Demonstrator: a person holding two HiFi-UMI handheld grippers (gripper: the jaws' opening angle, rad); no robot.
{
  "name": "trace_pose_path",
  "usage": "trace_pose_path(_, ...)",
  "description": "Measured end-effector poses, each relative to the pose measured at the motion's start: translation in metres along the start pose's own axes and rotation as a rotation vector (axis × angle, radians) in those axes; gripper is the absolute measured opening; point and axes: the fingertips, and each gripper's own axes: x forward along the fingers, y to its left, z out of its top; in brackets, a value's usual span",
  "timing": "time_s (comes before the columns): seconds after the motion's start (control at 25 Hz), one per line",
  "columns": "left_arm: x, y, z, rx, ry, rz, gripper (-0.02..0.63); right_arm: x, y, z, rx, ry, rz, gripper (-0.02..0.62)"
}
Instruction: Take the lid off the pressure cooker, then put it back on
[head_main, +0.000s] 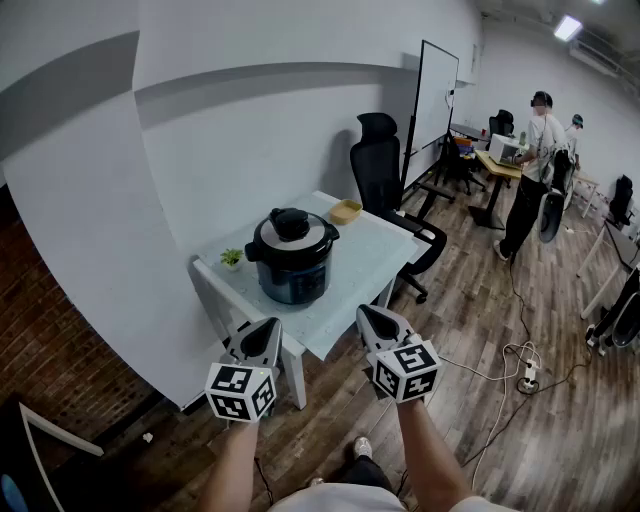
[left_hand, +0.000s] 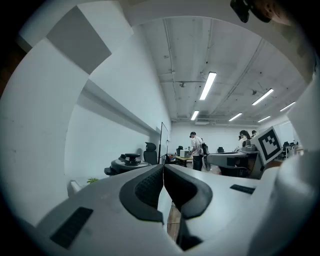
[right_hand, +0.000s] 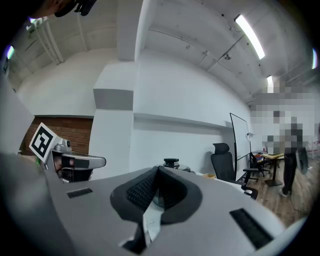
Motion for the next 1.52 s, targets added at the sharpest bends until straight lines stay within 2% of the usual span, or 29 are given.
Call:
trace_pose_path(0.64, 0.011, -0.009, -0.002, 0.006, 0.017, -0.009, 0.014, 0.002, -0.009, -0.001, 0.026, -0.007, 0.015, 0.0)
trace_pose_path(0.96, 0.027, -0.004, -0.005, 0.009, 0.026, 0.004, 0.014, 0.017, -0.024, -0.004, 0.036, -0.003, 0.023, 0.0)
trace_pose_path(1.12, 0.043, -0.004, -0.003, 0.018, 0.003, -0.004, 0.019, 0.033, -0.033, -0.006, 0.042, -0.002, 0.051, 0.0)
trace_pose_path(1.16, 0.048, -0.003, -0.002, 0.018, -0.003, -0.004, 0.042, 0.037, -0.036, -0.006, 0.045, -0.001, 0.059, 0.0)
trace_pose_path(1.2, 0.054, -0.003, -0.001, 0.018, -0.006, -0.002, 0.159, 0.041, -0.039, -0.005, 0.048, -0.002, 0.068, 0.0)
trace_pose_path(1.24, 0.06, -0.002, 0.0, 0.024, -0.008, 0.003, 0.23, 0.044, -0.041, -0.005, 0.05, -0.004, 0.077, 0.0)
trace_pose_path(1.36, 0.077, 0.0, 0.007, 0.078, -0.031, 0.034, 0.31, 0.055, -0.049, -0.004, 0.054, -0.012, 0.102, 0.0)
trace_pose_path(1.52, 0.097, 0.008, 0.015, 0.094, -0.065, 0.081, 0.36, 0.073, -0.064, -0.004, 0.057, -0.018, 0.132, 0.0)
